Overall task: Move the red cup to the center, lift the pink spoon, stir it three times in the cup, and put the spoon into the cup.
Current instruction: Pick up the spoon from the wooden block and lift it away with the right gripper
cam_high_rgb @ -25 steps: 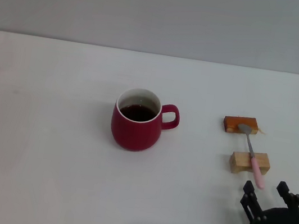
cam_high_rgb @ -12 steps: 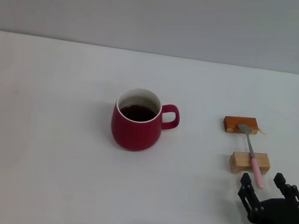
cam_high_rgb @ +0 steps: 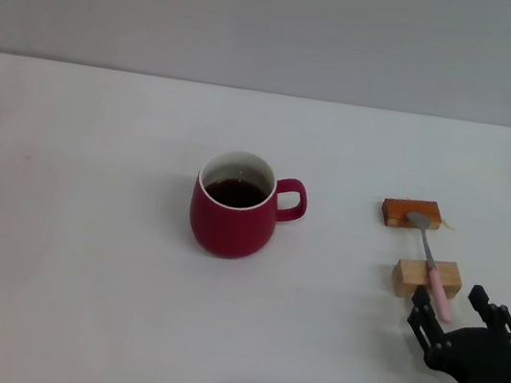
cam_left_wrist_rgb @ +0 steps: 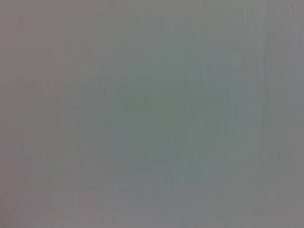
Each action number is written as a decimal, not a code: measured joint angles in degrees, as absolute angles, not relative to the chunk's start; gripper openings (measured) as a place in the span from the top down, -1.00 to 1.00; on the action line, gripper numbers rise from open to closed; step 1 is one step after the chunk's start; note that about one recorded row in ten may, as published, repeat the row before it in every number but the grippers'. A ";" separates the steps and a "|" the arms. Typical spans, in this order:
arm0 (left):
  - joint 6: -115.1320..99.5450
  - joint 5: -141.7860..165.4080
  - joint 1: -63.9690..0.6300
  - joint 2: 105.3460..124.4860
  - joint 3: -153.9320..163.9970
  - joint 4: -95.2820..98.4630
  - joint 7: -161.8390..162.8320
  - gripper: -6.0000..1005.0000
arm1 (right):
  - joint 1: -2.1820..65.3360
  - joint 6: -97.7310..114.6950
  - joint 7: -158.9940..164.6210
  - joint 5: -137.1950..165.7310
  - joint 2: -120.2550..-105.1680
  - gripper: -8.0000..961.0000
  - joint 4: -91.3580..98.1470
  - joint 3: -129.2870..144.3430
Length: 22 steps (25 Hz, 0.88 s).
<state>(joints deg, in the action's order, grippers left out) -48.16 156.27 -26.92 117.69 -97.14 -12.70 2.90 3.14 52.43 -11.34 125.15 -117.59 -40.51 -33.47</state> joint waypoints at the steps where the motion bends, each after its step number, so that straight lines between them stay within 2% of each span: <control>1: -48.16 156.27 -26.92 117.69 -97.14 -12.70 2.90 -0.67 | 3.14 52.43 -11.34 125.15 -117.59 -0.50 -40.51 -33.47; 22: -48.16 156.43 -27.11 117.68 -98.43 -12.65 2.90 -0.67 | 4.39 49.93 -11.34 125.15 -117.62 -0.50 -40.27 -34.01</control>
